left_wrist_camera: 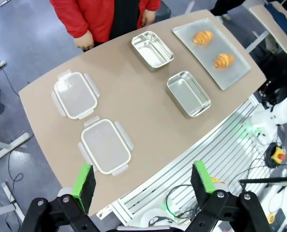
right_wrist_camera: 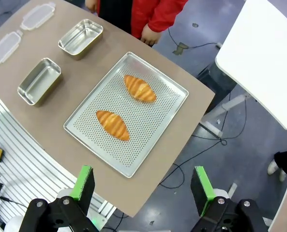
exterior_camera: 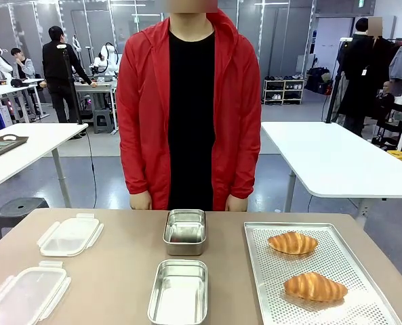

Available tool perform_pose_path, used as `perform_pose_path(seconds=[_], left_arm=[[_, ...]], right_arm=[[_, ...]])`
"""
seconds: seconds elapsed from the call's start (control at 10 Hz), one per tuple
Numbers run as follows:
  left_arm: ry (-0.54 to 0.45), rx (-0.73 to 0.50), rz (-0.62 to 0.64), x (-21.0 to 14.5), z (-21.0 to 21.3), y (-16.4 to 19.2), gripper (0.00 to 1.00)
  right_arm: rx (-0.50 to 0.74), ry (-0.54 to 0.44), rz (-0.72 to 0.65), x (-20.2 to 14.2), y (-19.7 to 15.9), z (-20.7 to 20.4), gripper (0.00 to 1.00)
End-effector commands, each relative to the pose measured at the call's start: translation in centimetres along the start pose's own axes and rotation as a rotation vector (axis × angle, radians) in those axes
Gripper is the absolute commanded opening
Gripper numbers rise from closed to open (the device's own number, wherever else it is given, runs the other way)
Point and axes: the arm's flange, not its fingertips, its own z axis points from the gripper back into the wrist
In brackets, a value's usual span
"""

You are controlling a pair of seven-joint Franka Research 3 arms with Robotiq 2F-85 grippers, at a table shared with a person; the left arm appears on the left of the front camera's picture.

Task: Place the bread into the airtight container.
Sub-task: Pick up a Butter Roll and place it into an empty Airtight Container.

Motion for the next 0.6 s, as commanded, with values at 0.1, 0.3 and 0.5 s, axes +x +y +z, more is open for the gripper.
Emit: perform_pose_path(seconds=[0.1,0.3,0.5], left_arm=[[0.000,-0.008,-0.011,0.4,0.2,-0.1,1.00],[0.000,-0.008,-0.011,0.4,0.2,-0.1,1.00],[0.000,-0.008,-0.011,0.4,0.2,-0.1,1.00]], right_arm=[[0.000,0.000,0.000,0.0,0.0,0.0,1.00],[0.042,-0.008,0.209,2.3,1.8,-1.1,1.00],[0.041,0.011,0.401,4.3,3.8,-2.3,1.00]])
